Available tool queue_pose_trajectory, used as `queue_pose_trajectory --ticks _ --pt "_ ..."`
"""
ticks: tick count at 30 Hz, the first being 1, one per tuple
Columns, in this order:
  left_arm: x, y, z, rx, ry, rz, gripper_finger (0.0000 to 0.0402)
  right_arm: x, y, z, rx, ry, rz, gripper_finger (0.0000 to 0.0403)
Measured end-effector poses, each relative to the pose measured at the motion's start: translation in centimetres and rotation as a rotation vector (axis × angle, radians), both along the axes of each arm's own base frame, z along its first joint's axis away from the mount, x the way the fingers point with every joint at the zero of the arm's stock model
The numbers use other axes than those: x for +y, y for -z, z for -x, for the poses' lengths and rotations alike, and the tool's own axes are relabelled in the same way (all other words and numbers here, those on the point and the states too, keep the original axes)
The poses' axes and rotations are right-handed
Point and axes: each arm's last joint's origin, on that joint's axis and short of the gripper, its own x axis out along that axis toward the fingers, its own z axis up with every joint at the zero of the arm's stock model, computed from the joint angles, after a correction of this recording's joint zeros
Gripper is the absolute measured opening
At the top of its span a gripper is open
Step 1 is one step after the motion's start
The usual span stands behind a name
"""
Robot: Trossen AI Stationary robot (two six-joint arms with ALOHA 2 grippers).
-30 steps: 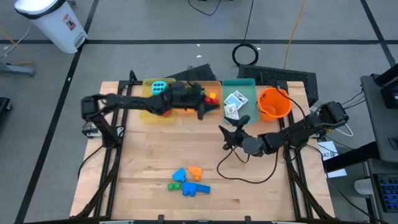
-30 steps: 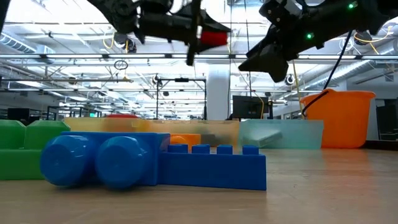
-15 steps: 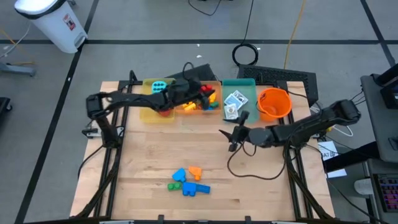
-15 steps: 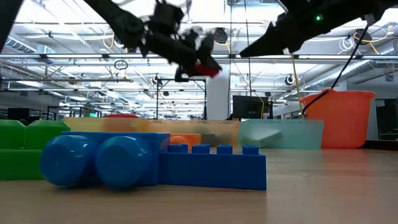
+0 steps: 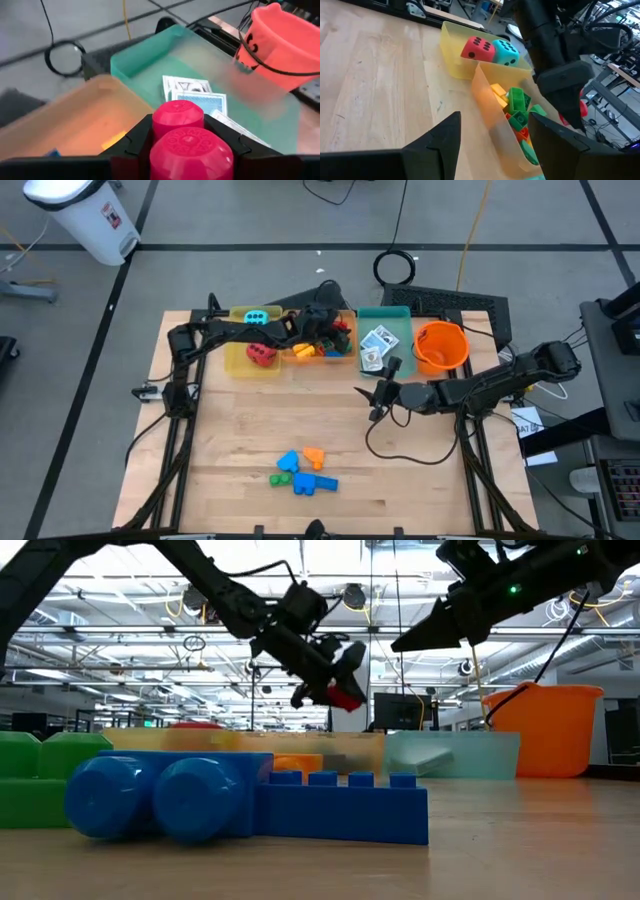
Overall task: Pick & Place Toys
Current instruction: Put the red game piece into the orange bin, then put the blue game piece into the orange bin
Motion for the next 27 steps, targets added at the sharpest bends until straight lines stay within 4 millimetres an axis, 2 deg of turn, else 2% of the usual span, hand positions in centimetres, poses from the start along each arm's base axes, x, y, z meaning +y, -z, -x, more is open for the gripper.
queue_pose_trajectory --ticks 2,7,12,16,19,22,24,27 --pt "0.0 0.3 0.1 0.015 -0.017 0.042 0.0142 0.0 0.0 0.0 0.000 0.000 0.000 0.0198" --pt "0.0 0.5 0.2 0.041 -0.028 0.064 0.0203 0.0 0.0 0.0 0.000 0.000 0.000 0.0197" --pt "0.0 0.7 0.3 0.058 -0.023 0.064 0.0241 0.0 0.0 0.0 0.000 -0.001 0.000 0.0196" --pt "0.1 -0.2 0.7 0.061 0.062 0.062 0.0257 0.0 0.0 0.0 0.000 -0.001 -0.001 0.0196" --pt "0.0 -2.7 2.3 0.062 0.160 0.102 0.0262 0.0 0.0 0.0 -0.002 -0.001 -0.006 0.0196" --pt "-0.6 -6.2 4.8 0.087 0.226 0.135 0.0261 0.1 0.0 0.0 -0.002 -0.003 -0.007 0.0196" --pt "-1.9 -8.2 6.6 0.105 0.264 0.099 0.0258 0.2 0.0 0.0 -0.002 -0.007 -0.006 0.0196" --pt "-5.2 -11.0 9.0 0.065 0.340 0.005 0.0258 0.7 0.0 0.1 -0.002 -0.027 -0.006 0.0196"
